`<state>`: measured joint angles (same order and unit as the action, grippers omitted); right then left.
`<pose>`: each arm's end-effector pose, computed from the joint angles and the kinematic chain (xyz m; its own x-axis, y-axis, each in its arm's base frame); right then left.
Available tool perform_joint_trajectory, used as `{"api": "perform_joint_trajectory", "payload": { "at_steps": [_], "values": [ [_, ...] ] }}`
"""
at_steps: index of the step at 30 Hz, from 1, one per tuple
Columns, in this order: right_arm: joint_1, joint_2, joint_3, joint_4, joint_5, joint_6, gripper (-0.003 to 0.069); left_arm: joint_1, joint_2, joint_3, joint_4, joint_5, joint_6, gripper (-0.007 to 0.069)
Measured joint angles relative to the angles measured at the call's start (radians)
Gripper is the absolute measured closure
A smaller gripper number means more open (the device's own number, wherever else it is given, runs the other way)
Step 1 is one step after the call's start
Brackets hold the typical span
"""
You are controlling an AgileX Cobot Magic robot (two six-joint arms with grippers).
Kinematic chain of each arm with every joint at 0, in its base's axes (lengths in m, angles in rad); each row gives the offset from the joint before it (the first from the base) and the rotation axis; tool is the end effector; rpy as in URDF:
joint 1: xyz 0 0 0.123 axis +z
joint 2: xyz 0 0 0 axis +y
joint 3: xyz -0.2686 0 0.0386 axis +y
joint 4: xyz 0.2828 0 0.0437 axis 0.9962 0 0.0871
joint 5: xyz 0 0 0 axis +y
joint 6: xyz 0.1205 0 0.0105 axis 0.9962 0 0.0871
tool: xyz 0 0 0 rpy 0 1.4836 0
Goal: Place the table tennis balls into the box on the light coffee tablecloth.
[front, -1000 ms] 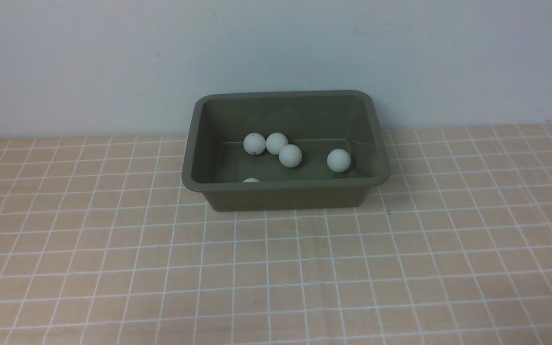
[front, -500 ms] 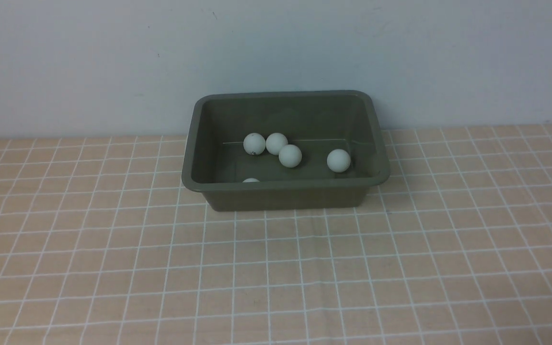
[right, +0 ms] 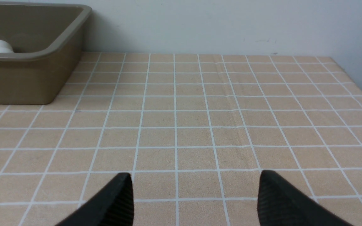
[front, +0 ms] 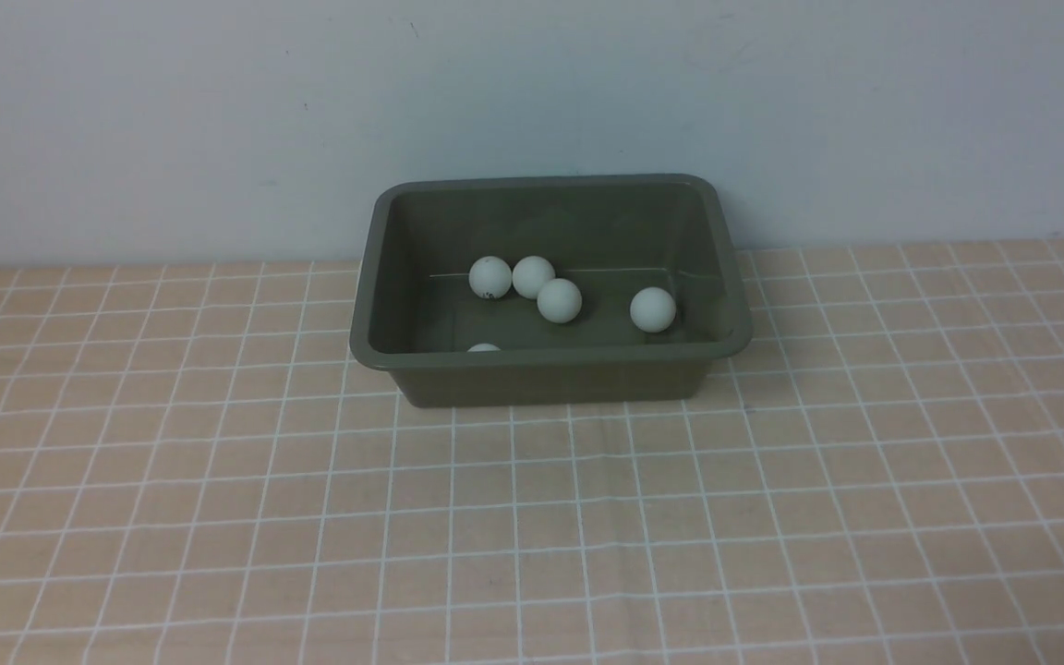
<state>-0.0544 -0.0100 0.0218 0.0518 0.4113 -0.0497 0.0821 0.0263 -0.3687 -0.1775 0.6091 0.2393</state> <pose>0.1285 -0.0045 0.1594 -0.3287 0.0157 -0.9443 0.0341 0.9994 0.0047 0.1034 -0.0038 0.2841 -0.1683 0.0791 -0.9826 0.0334 0.9967 0.0745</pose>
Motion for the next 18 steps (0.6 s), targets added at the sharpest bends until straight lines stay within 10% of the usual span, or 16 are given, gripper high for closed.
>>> {"api": "perform_joint_trajectory", "payload": {
  "at_steps": [18],
  "values": [
    [0.0,0.0,0.0,0.0,0.0,0.0,0.0176,0.0,-0.003,0.34,0.212,-0.137,-0.189,0.0421]
  ]
}}
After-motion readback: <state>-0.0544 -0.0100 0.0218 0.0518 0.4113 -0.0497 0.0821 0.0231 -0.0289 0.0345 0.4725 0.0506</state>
